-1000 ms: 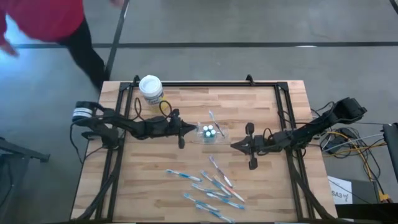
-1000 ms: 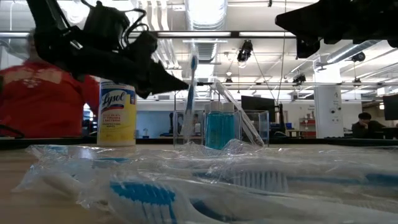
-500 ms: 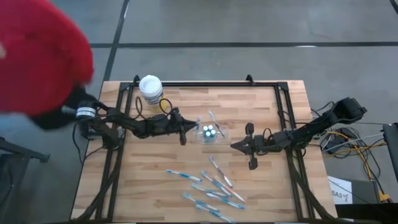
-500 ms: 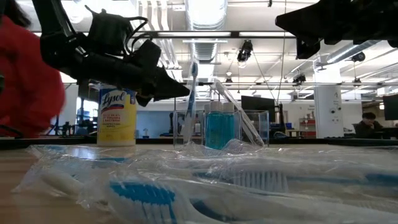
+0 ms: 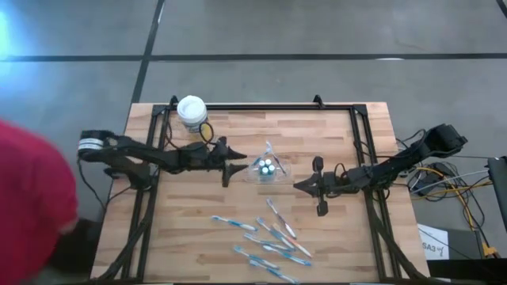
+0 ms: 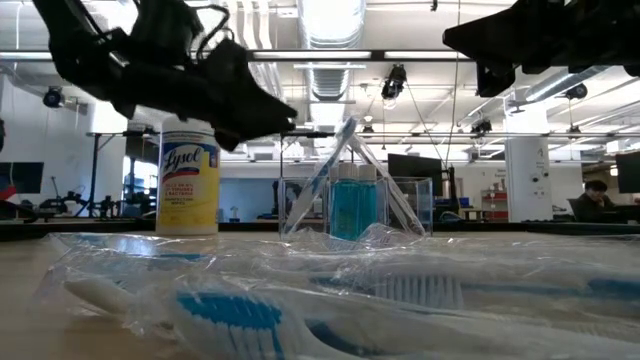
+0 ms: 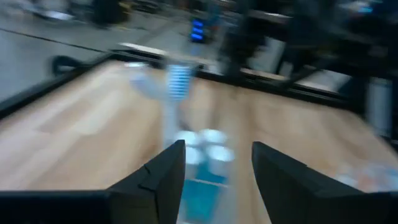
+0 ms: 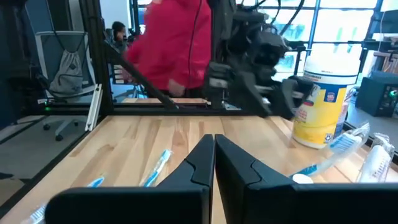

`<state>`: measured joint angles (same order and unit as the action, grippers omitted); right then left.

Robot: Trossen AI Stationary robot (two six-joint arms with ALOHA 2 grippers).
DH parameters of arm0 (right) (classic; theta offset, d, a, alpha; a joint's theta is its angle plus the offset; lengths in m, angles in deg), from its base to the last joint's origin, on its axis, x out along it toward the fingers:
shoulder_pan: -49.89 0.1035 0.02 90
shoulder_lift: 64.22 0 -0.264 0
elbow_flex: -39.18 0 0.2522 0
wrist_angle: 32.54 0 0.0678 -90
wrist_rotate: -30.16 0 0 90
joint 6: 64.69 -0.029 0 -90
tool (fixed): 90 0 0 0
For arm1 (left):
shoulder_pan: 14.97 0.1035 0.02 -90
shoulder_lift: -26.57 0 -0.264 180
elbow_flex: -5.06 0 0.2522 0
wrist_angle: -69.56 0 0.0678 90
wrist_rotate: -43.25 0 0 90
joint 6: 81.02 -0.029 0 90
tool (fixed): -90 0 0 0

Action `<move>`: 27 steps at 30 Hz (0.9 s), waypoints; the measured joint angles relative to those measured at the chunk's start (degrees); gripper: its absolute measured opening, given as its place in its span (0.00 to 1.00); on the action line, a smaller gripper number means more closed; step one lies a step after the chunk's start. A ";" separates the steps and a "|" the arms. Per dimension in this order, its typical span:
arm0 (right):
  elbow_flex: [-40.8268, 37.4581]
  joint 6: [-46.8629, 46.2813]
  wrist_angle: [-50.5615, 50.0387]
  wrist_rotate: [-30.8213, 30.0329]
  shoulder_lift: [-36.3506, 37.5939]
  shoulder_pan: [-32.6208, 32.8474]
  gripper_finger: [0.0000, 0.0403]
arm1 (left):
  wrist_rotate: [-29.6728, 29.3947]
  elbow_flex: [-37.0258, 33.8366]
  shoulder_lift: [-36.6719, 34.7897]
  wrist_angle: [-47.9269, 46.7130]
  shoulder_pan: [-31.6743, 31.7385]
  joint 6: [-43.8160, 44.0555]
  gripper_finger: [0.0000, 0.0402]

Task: Pick & Place toothbrushing station
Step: Put the purple toothbrush into the right compartment of the transparent organizer

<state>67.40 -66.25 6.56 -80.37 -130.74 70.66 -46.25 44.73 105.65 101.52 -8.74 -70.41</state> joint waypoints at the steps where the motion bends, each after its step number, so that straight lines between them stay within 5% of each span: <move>1: 0.00 -0.03 0.00 0.00 0.00 0.00 0.02 | 2.36 -0.02 -2.04 -2.22 -0.09 -0.06 0.47; 7: 0.00 -1.15 0.21 2.87 0.00 0.07 0.02 | 7.32 -3.05 -15.37 -5.42 -4.36 -3.65 0.36; 13: 0.00 -1.04 0.60 3.90 0.00 0.09 0.02 | 4.50 -9.19 -27.52 -5.33 -6.81 -5.86 0.14; 17: 0.00 0.30 0.44 4.07 -0.04 0.11 0.02 | 10.67 -12.98 -22.06 3.49 -0.94 0.14 0.02; 27: -0.28 6.35 0.53 3.91 -0.35 -0.20 0.02 | 10.39 -16.13 -16.49 4.06 0.39 -3.45 0.01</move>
<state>67.12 -59.90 7.09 -76.46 -131.09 70.46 -35.86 28.60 89.15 105.58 -8.36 -73.86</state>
